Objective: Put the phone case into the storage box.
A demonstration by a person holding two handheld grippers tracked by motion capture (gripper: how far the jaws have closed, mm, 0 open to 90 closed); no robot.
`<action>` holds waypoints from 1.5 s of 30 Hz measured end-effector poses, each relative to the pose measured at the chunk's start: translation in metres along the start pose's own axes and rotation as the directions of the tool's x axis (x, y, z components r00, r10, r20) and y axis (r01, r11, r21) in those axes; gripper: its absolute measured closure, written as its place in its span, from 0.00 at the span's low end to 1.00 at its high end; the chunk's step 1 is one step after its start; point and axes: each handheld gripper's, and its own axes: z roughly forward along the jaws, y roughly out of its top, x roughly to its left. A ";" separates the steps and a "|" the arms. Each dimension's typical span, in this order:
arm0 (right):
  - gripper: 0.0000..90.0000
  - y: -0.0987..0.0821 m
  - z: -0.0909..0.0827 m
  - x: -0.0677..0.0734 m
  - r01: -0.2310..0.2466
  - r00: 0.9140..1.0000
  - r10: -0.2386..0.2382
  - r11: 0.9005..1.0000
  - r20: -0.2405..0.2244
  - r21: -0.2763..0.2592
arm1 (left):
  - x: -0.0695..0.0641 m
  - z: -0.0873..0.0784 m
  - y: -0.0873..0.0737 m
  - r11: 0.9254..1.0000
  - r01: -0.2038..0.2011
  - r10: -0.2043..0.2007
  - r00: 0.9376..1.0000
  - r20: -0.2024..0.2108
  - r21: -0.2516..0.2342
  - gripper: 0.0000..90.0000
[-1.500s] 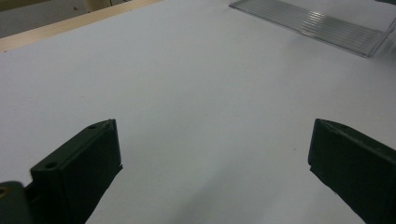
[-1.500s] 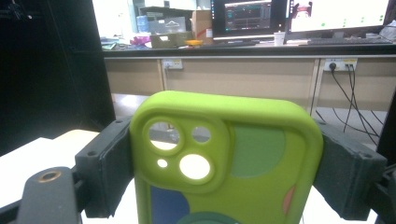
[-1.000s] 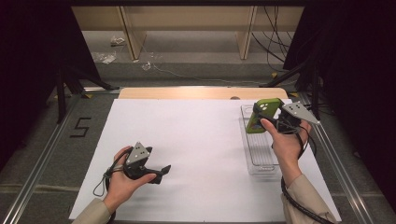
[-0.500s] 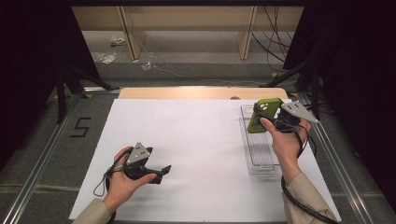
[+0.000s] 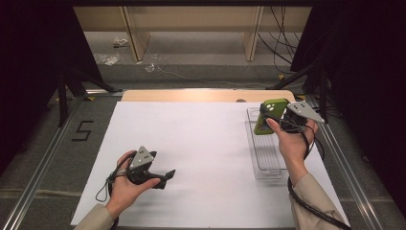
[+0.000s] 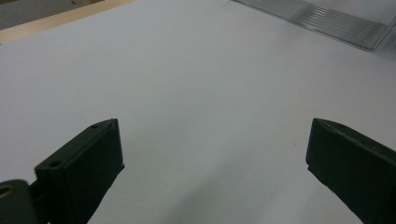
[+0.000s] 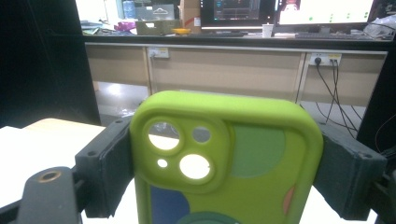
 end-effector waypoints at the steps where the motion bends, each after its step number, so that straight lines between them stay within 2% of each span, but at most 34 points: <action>1: 0.19 0.000 0.000 0.000 -0.001 1.000 0.001 1.000 0.001 0.000 | 0.000 0.000 0.000 1.000 0.000 0.000 1.000 -0.001 0.000 0.04; 23: 0.19 -0.002 0.014 -0.003 -0.016 1.000 0.016 1.000 0.011 0.017 | 0.001 0.000 0.000 1.000 0.000 0.000 1.000 0.000 0.003 0.04; 45: 0.19 -0.001 0.022 -0.006 -0.010 1.000 0.010 1.000 0.026 0.028 | 0.001 0.000 -0.001 1.000 0.000 0.000 1.000 0.001 0.006 0.04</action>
